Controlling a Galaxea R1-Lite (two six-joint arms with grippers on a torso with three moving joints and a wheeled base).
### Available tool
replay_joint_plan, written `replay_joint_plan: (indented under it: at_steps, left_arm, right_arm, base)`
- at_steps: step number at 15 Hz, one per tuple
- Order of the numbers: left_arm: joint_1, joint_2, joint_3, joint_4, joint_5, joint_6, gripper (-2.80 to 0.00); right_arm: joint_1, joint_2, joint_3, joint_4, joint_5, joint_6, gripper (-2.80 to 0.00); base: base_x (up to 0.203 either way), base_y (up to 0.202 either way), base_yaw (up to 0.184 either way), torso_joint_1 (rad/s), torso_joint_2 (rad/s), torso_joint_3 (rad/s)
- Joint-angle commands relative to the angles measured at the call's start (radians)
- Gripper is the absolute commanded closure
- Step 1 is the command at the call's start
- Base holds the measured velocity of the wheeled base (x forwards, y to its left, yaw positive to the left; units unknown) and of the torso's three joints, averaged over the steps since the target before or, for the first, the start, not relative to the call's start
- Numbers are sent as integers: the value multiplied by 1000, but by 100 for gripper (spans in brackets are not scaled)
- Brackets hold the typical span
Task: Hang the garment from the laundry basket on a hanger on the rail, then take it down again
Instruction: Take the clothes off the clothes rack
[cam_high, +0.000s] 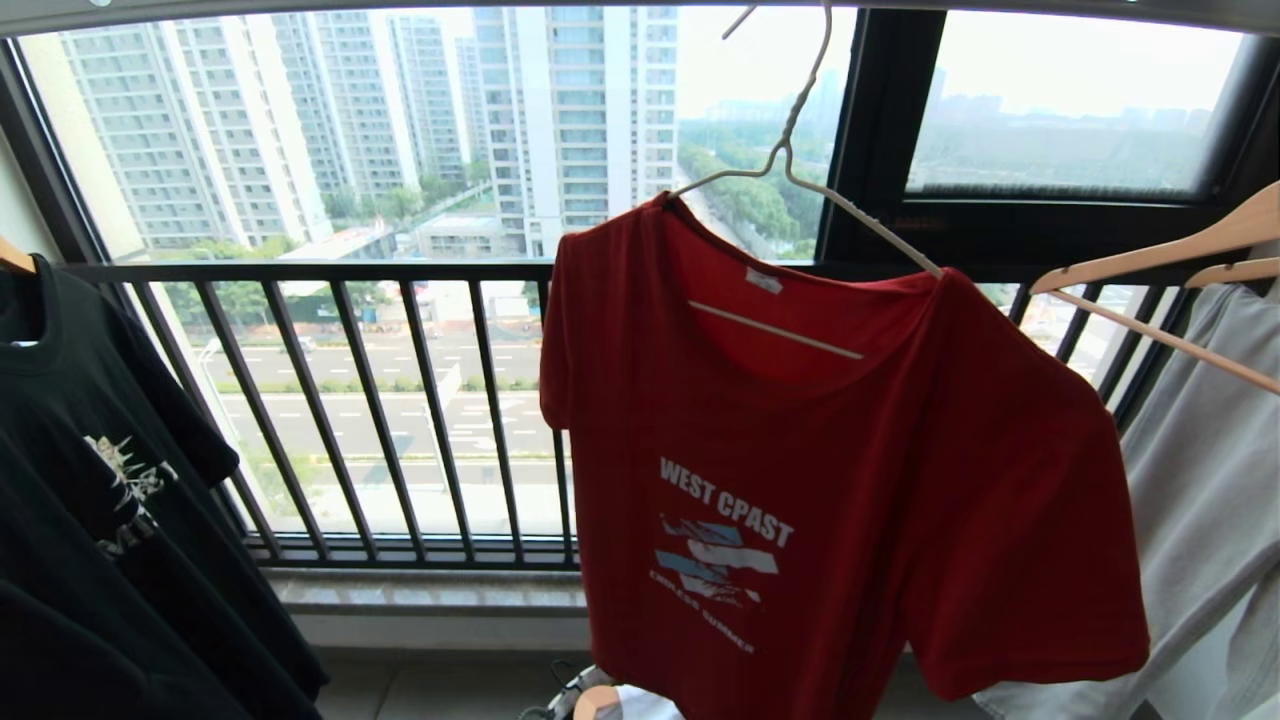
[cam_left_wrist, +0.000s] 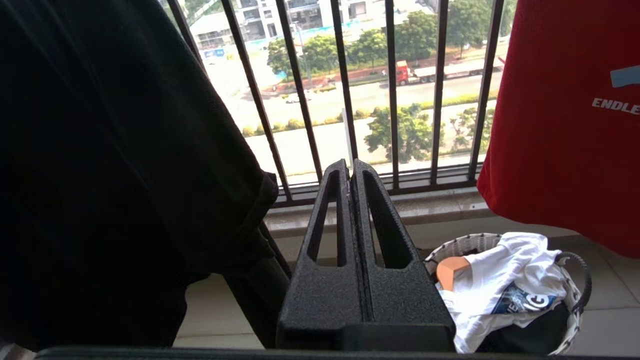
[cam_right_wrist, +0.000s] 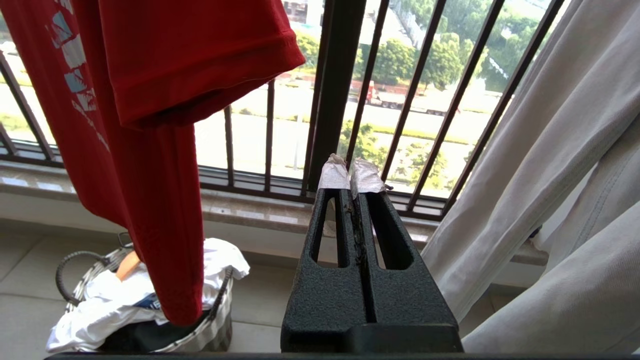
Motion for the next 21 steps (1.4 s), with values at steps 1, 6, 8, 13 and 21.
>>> replay_joint_plan:
  at_steps: [1,6,8,13,21]
  left_arm:
    - [0,0,1,51,-17,-23,0]
    - [0,1,1,50,-17,-102,0]
    - [0,1,1,50,-15,-108,0]
    - [0,0,1,50,-14,-119,0]
    - [0,-1,1,50,-14,-122,0]
  right_arm:
    - [1,1,3,0,0,2,0]
    - [1,1,2,0,-1,3,0]
    - [1,1,3,0,0,3,0]
    - [1,0,4,0,0,3,0]
    - [1,0,4,0,-1,3,0]
  base:
    - [0,0,0,0,0,0]
    - [0,0,0,0,0,0]
    - [0,0,0,0,0,0]
    - [0,0,0,0,0,0]
    - [0,0,0,0,0,0]
